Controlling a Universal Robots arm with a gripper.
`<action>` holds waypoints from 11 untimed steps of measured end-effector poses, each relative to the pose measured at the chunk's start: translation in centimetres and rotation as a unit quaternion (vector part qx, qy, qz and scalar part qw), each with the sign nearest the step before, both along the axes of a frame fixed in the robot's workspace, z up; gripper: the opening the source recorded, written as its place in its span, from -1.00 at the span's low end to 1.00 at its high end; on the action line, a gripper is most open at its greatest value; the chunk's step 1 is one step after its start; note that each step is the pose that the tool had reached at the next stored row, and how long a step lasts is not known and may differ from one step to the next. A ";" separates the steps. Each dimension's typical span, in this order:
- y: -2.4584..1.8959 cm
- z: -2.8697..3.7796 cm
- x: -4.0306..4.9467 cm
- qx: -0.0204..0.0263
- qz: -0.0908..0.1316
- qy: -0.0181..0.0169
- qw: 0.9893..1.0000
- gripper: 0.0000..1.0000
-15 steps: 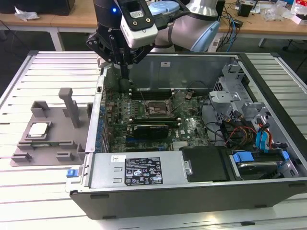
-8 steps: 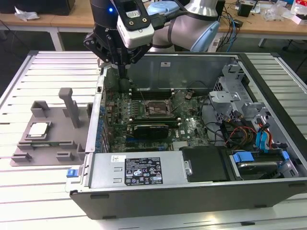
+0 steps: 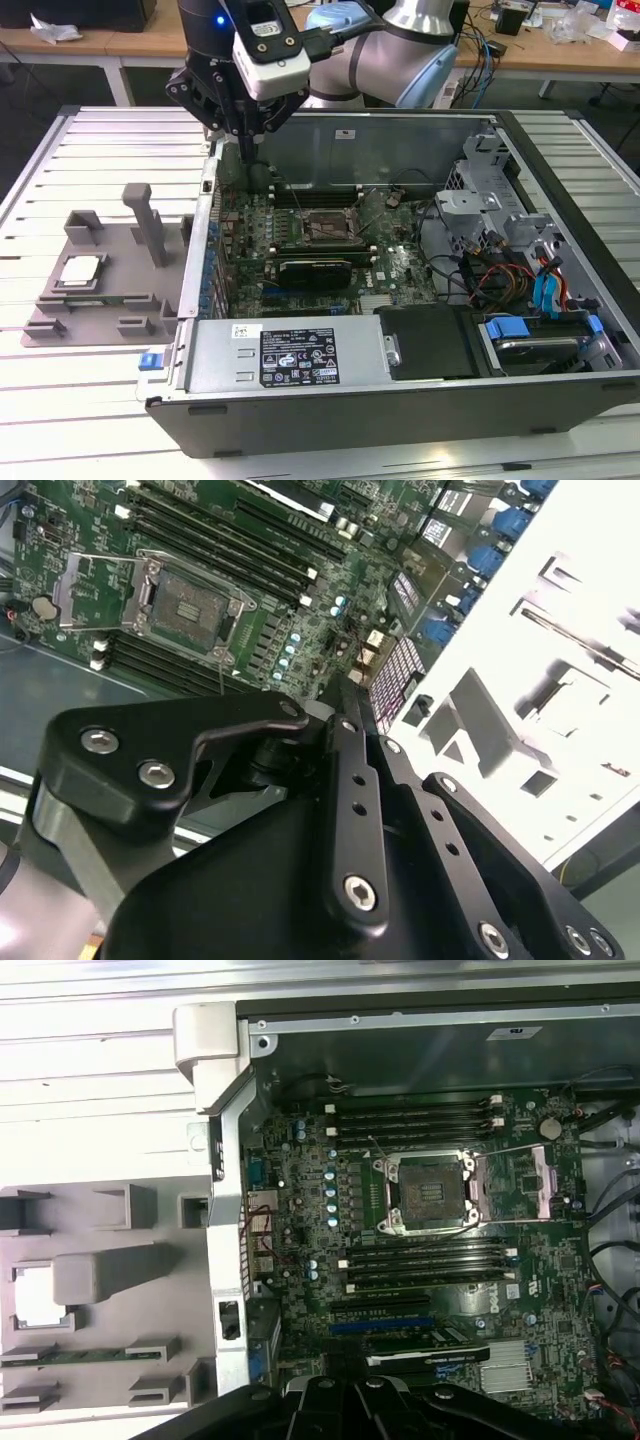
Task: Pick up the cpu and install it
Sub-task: 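Reach for the cpu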
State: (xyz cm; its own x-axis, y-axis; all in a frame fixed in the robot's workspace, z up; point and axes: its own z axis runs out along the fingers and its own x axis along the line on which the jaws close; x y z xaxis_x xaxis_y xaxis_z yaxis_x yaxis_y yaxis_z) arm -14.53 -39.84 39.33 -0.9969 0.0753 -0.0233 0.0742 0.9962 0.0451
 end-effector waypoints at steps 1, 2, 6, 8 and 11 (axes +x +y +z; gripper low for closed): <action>0.01 0.00 -0.13 0.000 0.000 0.000 1.000 -0.79; 0.01 0.00 -0.22 0.000 0.000 0.000 1.000 -0.79; 0.03 0.00 -0.73 0.000 0.000 0.000 1.000 -0.79; 0.03 0.00 -0.87 0.000 0.000 0.000 1.000 -0.79; 0.05 0.00 -1.30 0.000 0.000 0.000 1.000 -0.79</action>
State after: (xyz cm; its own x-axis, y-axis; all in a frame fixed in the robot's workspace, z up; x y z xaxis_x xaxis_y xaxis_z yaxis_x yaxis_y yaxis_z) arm -15.84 -39.79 39.33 -0.9969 0.0753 -0.0233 0.0742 0.9962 0.0451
